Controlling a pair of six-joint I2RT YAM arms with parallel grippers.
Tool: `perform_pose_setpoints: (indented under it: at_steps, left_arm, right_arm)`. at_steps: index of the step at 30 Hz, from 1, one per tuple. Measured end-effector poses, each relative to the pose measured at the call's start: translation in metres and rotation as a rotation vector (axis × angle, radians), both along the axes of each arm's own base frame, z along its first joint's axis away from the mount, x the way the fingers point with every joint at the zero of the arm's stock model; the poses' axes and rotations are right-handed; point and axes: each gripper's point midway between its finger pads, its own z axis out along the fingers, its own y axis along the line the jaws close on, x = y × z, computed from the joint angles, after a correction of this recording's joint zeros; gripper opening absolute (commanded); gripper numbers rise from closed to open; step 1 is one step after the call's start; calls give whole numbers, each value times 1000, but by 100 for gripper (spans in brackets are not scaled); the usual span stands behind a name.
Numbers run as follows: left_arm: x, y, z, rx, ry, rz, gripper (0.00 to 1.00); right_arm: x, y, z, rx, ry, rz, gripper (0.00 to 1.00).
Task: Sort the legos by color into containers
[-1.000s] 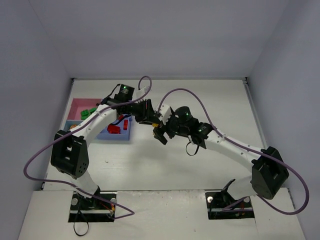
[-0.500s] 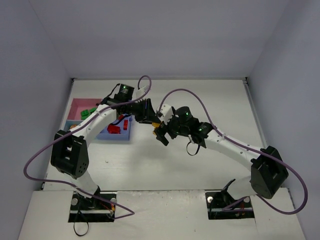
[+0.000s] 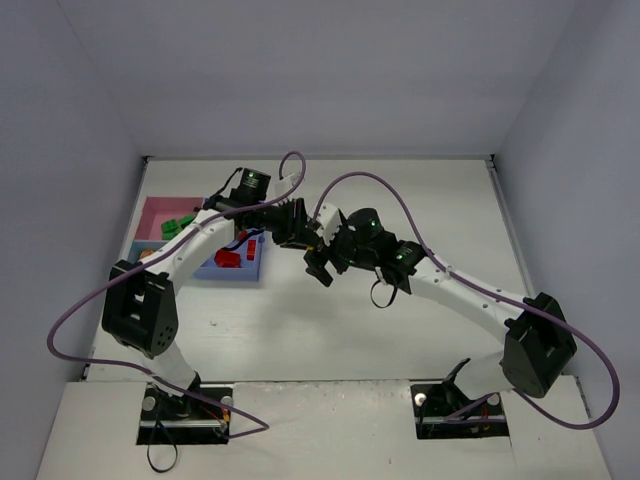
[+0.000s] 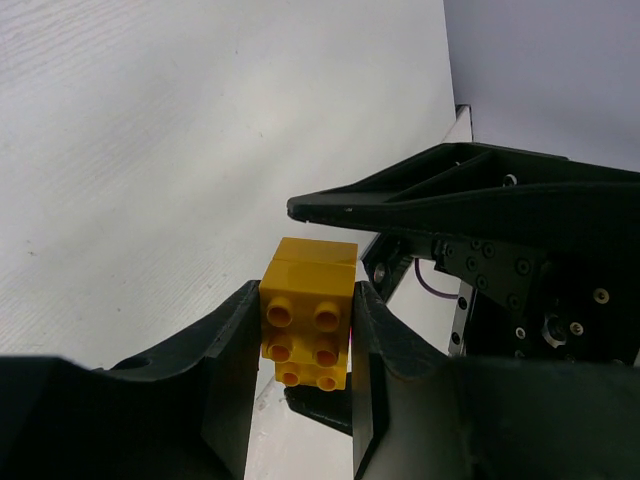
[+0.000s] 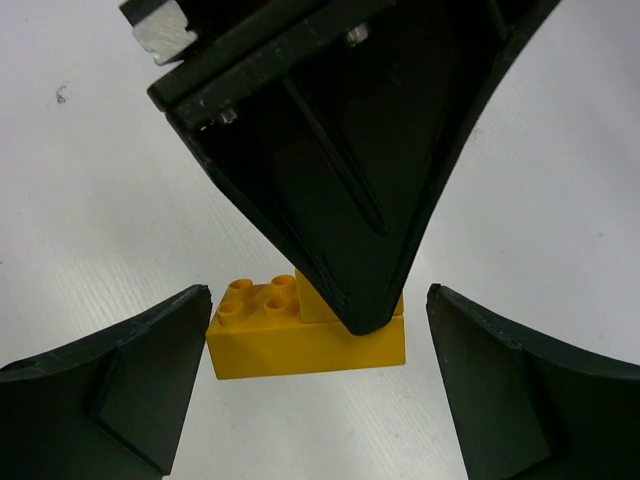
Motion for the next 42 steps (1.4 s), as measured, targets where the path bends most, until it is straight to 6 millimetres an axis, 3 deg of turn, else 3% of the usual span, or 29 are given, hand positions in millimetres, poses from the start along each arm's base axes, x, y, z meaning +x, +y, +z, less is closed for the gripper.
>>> perform_pose_setpoints:
  at_steps: [11,19,27,31,42]
  left_arm:
    - [-4,-3,2,-12,5,-16,0]
    - [-5,-3,1,-9,11,-16,0]
    - [-5,-2,1,-7,13,-15,0]
    - [-5,-2,1,-7,13,-15,0]
    - [-2,-2,-1,4,10,0,0]
  right_arm:
    - [-3,3,0,-2,-6,26,55]
    - [-4,3,0,-5,-6,30,80]
    - [-4,1,-2,-11,-2,27,79]
    - [-4,1,-3,-13,-1,25,72]
    - [-8,-3,-14,-33,23,20,73]
